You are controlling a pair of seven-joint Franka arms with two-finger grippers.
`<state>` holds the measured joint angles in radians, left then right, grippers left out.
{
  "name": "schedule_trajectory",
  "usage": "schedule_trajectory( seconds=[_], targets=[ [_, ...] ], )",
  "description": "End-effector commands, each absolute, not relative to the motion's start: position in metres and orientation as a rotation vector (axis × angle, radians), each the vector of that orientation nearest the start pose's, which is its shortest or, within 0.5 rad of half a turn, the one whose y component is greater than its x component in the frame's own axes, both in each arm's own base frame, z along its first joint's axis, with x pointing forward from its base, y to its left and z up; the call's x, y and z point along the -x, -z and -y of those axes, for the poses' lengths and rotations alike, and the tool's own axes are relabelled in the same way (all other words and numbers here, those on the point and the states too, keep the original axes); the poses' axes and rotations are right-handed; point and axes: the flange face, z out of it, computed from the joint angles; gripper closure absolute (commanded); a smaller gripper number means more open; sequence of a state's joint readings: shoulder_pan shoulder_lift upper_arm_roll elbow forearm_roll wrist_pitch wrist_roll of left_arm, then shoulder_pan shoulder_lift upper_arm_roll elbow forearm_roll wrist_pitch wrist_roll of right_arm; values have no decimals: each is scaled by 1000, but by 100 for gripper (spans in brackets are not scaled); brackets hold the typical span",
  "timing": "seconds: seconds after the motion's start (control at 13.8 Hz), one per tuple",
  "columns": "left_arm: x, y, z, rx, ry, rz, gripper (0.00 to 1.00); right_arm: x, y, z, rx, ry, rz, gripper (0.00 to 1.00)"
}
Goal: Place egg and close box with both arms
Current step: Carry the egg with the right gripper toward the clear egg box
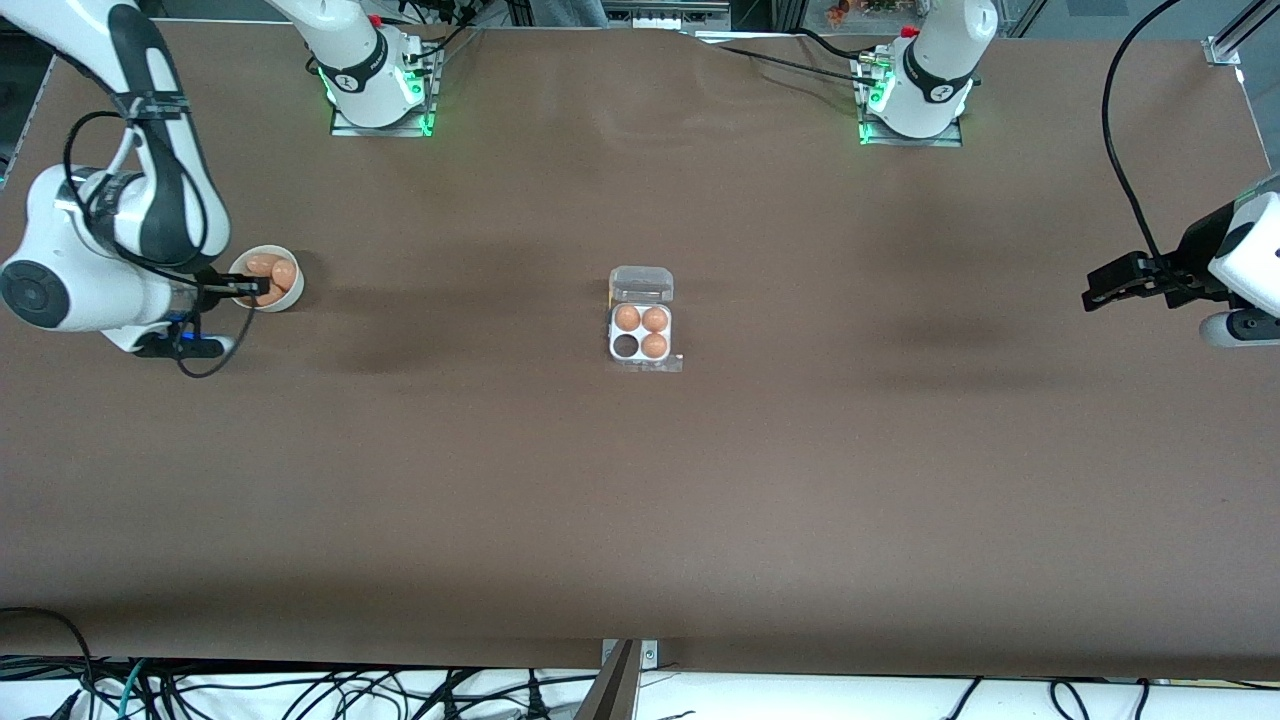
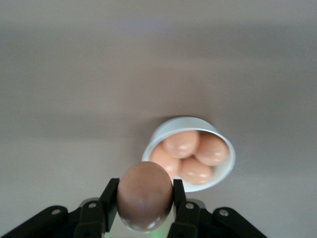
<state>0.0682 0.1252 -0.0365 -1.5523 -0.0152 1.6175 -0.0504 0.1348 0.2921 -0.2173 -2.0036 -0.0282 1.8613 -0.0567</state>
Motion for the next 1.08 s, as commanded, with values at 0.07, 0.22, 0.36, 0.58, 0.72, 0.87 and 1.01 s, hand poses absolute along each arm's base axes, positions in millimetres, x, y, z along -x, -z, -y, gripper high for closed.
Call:
schedule_trajectory(
  seconds=[0.07,0.22,0.36,0.58,0.72,0.87,1.01],
  targets=[
    [-595,-572,-21,3165,-90,107,0,-572,-299,-46,3121,-659,-158,61],
    [-595,-572,-21,3165,-90,107,0,-585,-305,-99,3117,-643,-249,61],
    [-595,-572,-21,3165,-90,107,0,-591,-309,-158,3089,-621,-323,61],
    [-595,-572,-21,3165,-90,107,0,-591,-299,-241,3048,-609,-457,61],
    [-595,-572,-21,3165,-90,107,0,-589,-291,-294,3044,-596,-528,61],
    [-595,-572,-21,3165,-90,107,0,-593,-289,-338,3030,-560,-593,61],
    [-595,-572,-21,3165,-90,107,0,-594,-288,-378,3025,-485,-622,61]
  ],
)
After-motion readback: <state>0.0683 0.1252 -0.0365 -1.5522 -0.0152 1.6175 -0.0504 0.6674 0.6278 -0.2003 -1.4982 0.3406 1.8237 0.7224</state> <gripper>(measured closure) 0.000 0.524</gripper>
